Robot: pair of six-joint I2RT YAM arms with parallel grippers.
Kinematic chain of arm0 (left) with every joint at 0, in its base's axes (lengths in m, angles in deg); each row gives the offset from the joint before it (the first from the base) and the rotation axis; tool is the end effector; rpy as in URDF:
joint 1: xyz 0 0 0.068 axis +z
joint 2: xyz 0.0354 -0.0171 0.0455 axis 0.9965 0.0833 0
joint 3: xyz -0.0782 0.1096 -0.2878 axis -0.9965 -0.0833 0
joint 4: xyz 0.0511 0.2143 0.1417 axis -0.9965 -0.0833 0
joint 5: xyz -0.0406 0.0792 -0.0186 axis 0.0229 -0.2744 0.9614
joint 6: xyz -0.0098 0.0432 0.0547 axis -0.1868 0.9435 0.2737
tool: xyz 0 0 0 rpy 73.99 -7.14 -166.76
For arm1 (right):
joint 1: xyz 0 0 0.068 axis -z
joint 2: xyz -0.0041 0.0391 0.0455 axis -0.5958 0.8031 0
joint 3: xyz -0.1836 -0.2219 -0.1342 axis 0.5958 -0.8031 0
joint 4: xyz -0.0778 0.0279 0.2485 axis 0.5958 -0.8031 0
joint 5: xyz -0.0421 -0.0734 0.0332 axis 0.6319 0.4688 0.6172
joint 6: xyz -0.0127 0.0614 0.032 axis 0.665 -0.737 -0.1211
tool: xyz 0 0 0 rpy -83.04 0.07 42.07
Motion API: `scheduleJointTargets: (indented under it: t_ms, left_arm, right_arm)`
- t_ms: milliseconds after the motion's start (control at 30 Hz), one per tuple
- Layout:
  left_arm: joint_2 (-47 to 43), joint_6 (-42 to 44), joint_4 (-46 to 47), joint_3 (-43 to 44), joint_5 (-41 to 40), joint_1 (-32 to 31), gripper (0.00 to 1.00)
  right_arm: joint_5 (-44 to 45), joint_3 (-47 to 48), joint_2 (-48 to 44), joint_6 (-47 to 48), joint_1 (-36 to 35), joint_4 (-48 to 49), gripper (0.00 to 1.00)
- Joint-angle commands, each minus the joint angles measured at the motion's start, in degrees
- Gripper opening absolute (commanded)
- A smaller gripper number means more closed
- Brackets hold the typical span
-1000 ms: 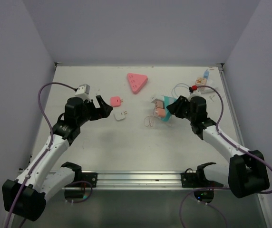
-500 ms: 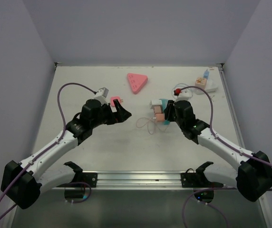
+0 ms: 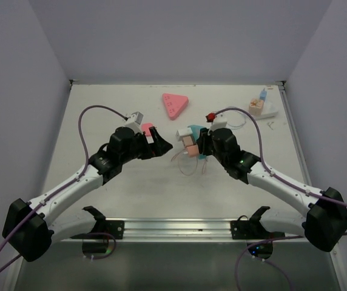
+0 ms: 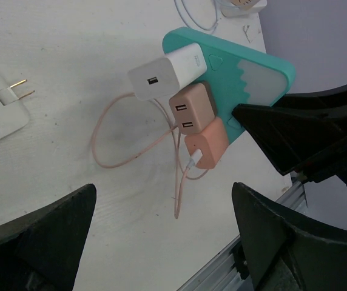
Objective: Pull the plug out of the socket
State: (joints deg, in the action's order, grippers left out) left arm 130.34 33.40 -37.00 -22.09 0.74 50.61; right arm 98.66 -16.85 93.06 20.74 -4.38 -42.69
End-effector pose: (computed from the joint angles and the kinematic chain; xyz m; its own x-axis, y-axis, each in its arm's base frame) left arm 0.1978 -0.1449 0.3030 -0.7200 -0.3911 -0.5732 0.1822 0.6905 -0.7000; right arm 0.2134 0.1621 0.3050 -0.4258 0.0160 -0.9047 -0.3026 0.9398 0.1590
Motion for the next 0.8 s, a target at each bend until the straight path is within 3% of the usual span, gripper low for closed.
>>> scheduleJointTargets:
  t_ms: [0, 333, 767]
  left_arm:
    - [0.1, -1.8, 3.8, 1.7, -1.3, -1.2, 0.96]
    - [6.0, -4.5, 9.1, 3.3, -4.2, -7.7, 0.91]
    - [15.1, -9.7, 16.4, 2.8, -5.9, -11.2, 0.73]
  right_arm:
    - [4.0, -0.2, -2.9, -2.4, 0.9, 7.4, 0.0]
    - [-4.7, -5.9, -2.8, -14.5, 0.7, 18.3, 0.0]
    - [-6.2, -10.8, -4.1, -18.0, 0.6, 25.6, 0.0]
